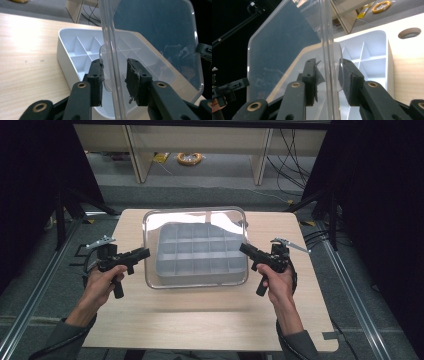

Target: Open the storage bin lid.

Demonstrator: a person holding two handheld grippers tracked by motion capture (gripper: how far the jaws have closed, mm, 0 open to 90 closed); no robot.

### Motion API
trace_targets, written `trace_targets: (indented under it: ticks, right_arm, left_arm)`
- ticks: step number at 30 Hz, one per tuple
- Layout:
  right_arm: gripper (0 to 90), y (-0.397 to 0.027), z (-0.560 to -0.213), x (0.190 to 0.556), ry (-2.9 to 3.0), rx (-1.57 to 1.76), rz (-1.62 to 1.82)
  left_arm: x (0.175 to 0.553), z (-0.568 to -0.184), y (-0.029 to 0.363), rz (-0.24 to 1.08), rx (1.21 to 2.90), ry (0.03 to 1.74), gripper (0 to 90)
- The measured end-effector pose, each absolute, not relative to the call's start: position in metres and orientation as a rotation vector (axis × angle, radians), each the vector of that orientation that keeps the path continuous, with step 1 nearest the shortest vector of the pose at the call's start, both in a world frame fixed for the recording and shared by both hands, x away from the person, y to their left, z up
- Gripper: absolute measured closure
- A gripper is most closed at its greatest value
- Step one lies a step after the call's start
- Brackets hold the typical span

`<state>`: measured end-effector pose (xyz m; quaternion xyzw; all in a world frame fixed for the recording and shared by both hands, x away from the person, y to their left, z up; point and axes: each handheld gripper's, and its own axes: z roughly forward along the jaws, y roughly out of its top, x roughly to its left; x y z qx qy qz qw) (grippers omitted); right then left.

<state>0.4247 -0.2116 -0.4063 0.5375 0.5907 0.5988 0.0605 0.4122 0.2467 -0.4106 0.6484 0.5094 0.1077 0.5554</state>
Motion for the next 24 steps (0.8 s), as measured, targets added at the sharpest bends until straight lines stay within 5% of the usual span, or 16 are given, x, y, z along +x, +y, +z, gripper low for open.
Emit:
trace_targets:
  ticks: [24]
  right_arm:
    - [65.8,-0.228,-0.466,0.354,1.861,1.776,1.710]
  left_arm:
    - [0.347,-0.459,0.237,0.152,1.631,1.187,65.9]
